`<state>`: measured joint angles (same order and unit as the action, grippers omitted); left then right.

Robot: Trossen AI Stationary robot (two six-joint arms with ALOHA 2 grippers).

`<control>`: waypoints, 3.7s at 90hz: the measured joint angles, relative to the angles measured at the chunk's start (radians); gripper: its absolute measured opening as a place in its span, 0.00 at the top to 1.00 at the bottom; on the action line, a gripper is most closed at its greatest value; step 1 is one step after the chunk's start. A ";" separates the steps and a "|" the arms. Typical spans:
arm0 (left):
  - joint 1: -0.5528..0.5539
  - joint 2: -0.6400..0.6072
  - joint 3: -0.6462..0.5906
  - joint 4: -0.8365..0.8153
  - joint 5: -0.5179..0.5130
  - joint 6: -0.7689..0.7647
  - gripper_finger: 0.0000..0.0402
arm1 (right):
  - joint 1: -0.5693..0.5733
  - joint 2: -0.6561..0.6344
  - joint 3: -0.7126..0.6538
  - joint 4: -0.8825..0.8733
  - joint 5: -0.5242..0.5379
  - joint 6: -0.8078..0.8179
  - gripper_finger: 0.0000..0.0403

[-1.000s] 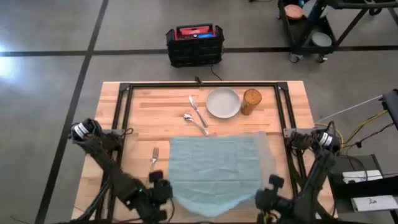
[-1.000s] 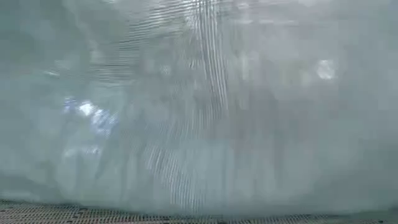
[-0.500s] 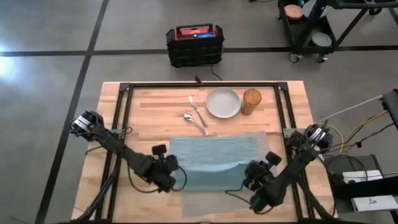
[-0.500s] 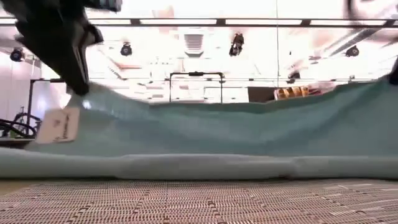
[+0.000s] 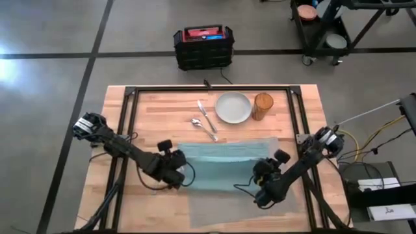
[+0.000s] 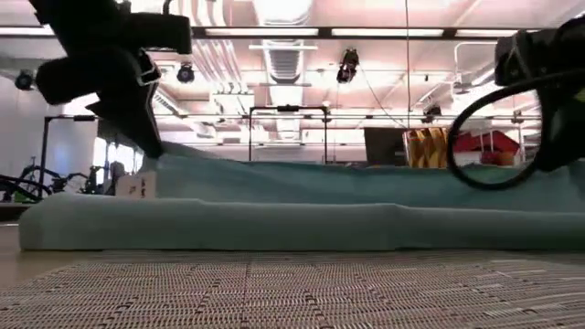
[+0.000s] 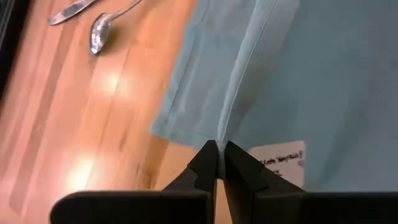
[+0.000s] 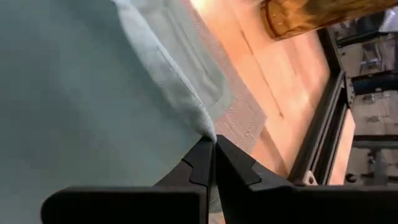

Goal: Set table place
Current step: Fold the blue napkin on the gray placemat

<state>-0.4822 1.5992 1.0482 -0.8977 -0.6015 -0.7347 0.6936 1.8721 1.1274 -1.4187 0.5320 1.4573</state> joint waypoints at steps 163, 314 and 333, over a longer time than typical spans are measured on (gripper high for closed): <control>0.055 0.004 -0.060 0.060 -0.035 -0.041 0.99 | -0.091 0.000 -0.053 0.038 0.043 -0.051 1.00; 0.146 -0.030 -0.135 0.534 0.263 0.195 0.62 | -0.461 -0.427 -0.419 1.312 -0.062 -1.075 0.50; 0.146 -0.030 -0.135 0.549 0.253 0.192 0.65 | -0.511 -0.342 -0.420 1.334 -0.068 -1.067 0.51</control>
<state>-0.3367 1.5692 0.9134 -0.3483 -0.3489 -0.5423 0.1822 1.5303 0.7074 -0.0843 0.4643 0.3899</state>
